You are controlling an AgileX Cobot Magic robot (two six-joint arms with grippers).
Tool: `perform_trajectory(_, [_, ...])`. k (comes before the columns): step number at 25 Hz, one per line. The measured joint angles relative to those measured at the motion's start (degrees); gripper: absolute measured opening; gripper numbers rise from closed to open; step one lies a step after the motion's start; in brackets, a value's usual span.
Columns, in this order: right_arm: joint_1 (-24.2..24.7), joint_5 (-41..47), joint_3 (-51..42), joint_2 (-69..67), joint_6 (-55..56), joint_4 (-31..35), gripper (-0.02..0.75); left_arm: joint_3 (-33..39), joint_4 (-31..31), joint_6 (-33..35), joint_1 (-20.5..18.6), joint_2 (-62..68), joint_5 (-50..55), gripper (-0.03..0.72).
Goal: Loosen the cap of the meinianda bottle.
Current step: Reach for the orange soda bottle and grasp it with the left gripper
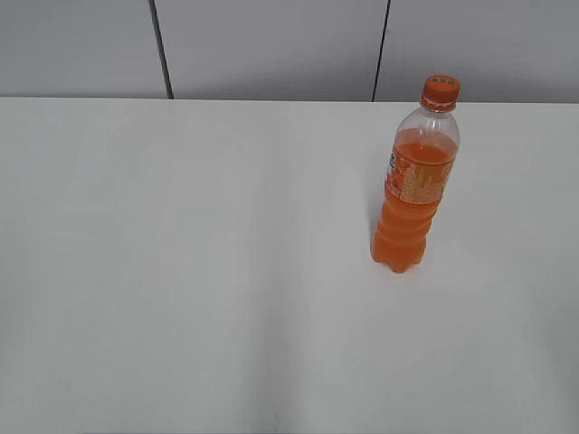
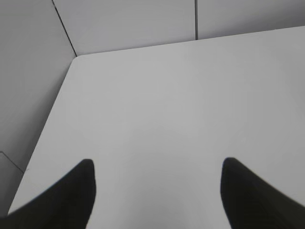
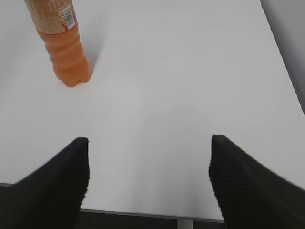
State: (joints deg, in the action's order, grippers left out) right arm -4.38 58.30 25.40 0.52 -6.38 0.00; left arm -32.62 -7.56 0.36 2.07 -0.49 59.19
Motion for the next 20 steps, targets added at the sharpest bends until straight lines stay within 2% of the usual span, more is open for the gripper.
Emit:
perform_trajectory(10, [0.0, 0.0, 0.0, 0.0, 0.0, 0.0, 0.587, 0.0, -0.7, 0.0, 0.0, 0.0, -0.3, 0.499])
perform_trajectory(14, [0.0, 0.0, 0.0, 0.0, 0.0, 0.0, 0.587, 0.0, -2.8, 0.0, 0.0, 0.0, -1.4, 0.499])
perform_trajectory(20, [0.0, 0.0, 0.0, 0.0, 0.0, 0.0, 0.587, -0.1, -3.8, 0.0, 0.0, 0.8, -13.3, 0.499])
